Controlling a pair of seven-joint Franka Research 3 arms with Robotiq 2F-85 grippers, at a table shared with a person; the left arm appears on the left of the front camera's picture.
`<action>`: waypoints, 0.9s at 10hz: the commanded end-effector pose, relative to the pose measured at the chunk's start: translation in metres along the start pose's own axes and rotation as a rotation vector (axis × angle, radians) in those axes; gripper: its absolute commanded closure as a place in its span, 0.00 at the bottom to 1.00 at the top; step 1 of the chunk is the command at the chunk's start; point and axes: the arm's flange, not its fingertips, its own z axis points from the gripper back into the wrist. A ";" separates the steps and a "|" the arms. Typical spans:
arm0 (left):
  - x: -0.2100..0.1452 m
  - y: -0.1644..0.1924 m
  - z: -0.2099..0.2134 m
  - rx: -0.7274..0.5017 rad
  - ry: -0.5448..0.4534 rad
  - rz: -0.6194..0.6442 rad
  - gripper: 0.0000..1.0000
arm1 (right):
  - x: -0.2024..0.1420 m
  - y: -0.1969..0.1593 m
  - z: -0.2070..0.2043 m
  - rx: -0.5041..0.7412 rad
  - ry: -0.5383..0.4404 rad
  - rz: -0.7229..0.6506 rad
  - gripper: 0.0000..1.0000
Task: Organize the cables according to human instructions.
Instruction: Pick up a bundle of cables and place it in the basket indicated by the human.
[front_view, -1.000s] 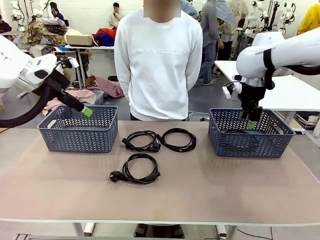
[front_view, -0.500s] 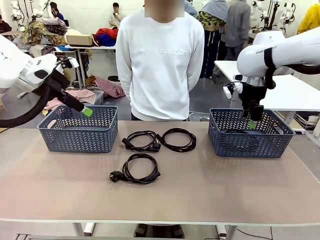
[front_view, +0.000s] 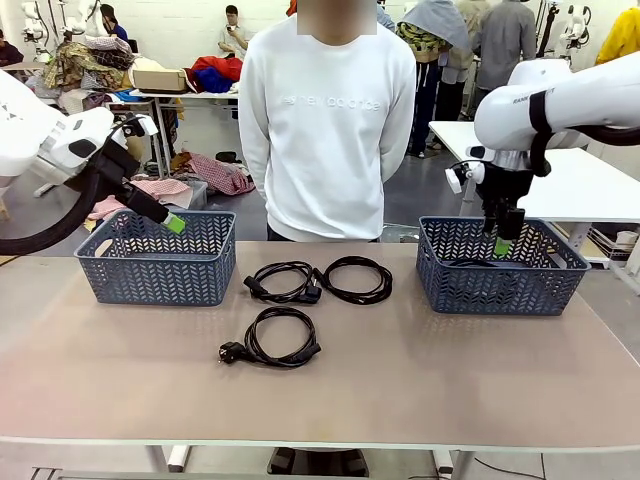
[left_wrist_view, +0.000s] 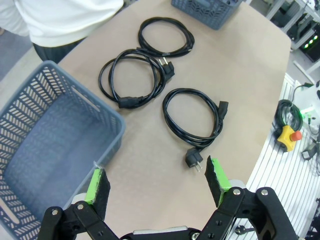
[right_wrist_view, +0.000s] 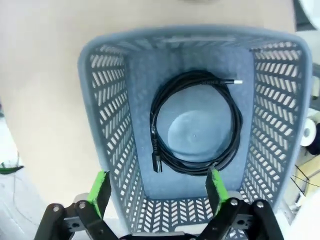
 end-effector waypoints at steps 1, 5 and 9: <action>-0.002 0.001 -0.001 -0.022 -0.025 -0.014 0.00 | 0.007 0.025 0.014 -0.040 -0.094 -0.072 0.00; -0.002 0.001 -0.001 -0.022 -0.025 -0.014 0.00 | 0.038 0.079 0.028 -0.105 -0.194 -0.085 0.00; -0.002 0.001 -0.001 -0.022 -0.025 -0.014 0.00 | 0.068 0.133 0.013 -0.099 -0.323 -0.099 0.00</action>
